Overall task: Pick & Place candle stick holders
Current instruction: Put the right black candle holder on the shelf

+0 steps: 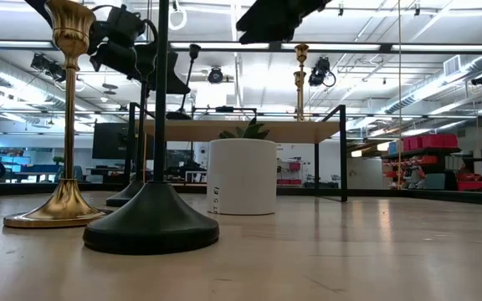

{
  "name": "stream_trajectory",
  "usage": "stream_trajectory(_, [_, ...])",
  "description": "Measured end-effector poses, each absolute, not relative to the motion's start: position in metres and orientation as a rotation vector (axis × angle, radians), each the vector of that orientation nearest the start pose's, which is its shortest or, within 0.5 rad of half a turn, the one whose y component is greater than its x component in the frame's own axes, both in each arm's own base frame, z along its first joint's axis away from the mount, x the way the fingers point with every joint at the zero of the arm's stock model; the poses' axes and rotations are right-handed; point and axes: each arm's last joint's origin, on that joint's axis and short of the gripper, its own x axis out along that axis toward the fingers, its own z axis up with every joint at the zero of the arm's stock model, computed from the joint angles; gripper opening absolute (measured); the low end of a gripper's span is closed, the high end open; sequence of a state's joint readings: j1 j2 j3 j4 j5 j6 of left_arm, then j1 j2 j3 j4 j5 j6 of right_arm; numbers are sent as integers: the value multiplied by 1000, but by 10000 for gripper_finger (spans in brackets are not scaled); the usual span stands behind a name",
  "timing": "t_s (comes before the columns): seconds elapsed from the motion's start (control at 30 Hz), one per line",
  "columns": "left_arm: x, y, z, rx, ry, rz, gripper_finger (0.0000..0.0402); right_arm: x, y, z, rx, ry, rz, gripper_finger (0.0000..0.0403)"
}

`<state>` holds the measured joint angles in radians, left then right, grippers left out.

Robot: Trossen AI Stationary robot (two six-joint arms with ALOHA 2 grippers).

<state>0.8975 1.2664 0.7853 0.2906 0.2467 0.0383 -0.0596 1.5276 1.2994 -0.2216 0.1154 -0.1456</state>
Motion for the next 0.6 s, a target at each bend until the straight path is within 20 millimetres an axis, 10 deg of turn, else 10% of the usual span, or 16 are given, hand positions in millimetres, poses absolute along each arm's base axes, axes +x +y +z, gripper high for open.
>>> stream_trajectory(0.6, [181,241,251,-81,212,620,11,349,-24,315,-148,386,-146,274])
